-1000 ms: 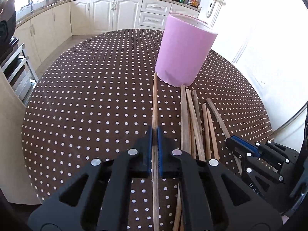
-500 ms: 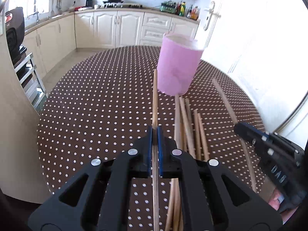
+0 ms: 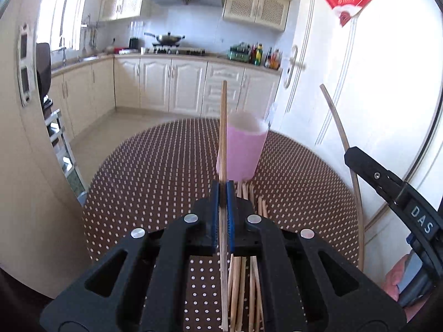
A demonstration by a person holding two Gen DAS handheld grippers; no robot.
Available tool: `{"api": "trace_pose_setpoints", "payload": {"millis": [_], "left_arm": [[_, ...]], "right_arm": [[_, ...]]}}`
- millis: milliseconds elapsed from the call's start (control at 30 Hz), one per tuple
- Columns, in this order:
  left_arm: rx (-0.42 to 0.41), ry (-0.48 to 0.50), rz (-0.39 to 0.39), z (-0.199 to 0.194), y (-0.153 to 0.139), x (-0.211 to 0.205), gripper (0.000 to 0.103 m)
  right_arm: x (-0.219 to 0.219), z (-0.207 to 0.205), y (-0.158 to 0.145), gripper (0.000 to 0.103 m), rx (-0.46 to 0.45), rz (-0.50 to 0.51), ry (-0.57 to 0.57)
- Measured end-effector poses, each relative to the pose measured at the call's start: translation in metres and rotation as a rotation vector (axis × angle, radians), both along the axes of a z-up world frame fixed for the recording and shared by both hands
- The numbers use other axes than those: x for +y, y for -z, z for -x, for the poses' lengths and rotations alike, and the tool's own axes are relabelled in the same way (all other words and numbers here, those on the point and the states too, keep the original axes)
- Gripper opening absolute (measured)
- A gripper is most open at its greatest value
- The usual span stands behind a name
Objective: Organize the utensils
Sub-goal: 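Lift a chopstick with the left tool while the right tool lifts another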
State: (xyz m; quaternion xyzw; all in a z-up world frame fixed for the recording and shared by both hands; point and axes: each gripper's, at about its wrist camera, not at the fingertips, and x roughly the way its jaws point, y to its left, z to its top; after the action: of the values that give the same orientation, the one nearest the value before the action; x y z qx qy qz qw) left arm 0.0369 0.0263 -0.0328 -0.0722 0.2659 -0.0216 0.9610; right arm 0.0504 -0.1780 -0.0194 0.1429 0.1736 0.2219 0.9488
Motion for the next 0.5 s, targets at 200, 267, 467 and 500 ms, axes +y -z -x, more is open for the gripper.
{"api": "trace_pose_setpoints", "payload": {"millis": [200,267,467,500], "left_arm": [[-0.067,-0.008,-0.008,-0.007,-0.024,-0.001,0.006],[-0.087,-0.01,-0.012,-0.009,-0.033,-0.002,0.006],[-0.137,-0.02,-0.007,-0.021,-0.056,-0.003,0.006],[-0.145,-0.021,-0.006,-0.023,-0.059,-0.003,0.006]], "right_arm": [[-0.007,-0.004,-0.016,0.005,-0.086,-0.063,0.018],[-0.01,-0.007,-0.021,0.005,-0.103,-0.073,0.023],[-0.01,-0.024,-0.034,0.005,-0.161,-0.111,0.009],[-0.009,-0.026,-0.037,0.005,-0.174,-0.119,0.003]]}}
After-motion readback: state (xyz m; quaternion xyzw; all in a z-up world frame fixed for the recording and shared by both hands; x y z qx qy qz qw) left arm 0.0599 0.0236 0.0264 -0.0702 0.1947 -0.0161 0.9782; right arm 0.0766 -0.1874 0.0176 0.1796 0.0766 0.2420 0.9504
